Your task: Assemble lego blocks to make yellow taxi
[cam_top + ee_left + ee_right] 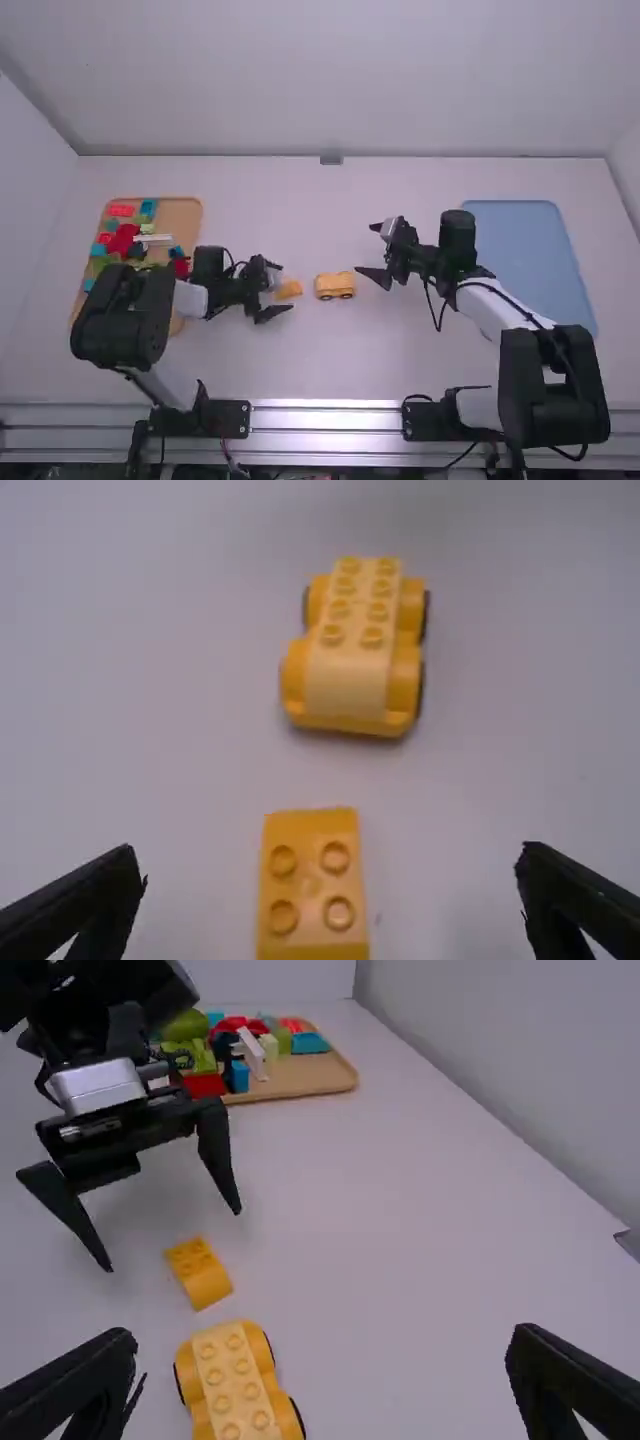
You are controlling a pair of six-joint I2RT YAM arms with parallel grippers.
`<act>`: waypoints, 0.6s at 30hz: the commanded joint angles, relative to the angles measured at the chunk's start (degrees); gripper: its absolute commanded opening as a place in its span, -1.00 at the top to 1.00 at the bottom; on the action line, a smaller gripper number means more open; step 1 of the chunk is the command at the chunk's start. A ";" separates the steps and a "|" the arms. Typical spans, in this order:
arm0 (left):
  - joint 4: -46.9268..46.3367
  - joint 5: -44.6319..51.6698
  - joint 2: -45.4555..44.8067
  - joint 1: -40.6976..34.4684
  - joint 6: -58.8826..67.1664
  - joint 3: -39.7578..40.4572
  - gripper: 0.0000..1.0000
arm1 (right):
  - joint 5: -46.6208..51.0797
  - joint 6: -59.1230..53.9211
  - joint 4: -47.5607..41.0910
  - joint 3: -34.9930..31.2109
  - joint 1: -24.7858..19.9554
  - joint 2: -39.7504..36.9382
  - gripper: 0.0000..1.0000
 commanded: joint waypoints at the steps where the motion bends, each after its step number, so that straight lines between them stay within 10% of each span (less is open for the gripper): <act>1: 3.93 -2.05 1.40 -0.28 -9.33 -1.95 -0.98 | -1.22 0.50 0.35 -0.11 0.07 0.44 -0.97; 12: 5.20 0.83 9.31 -0.33 -5.33 0.55 -0.99 | -1.57 0.52 0.17 -0.11 0.87 0.46 -0.97; 18: 4.61 1.64 10.99 -0.24 -0.66 1.25 -0.61 | 0.39 0.09 0.20 -0.11 2.14 0.46 -0.97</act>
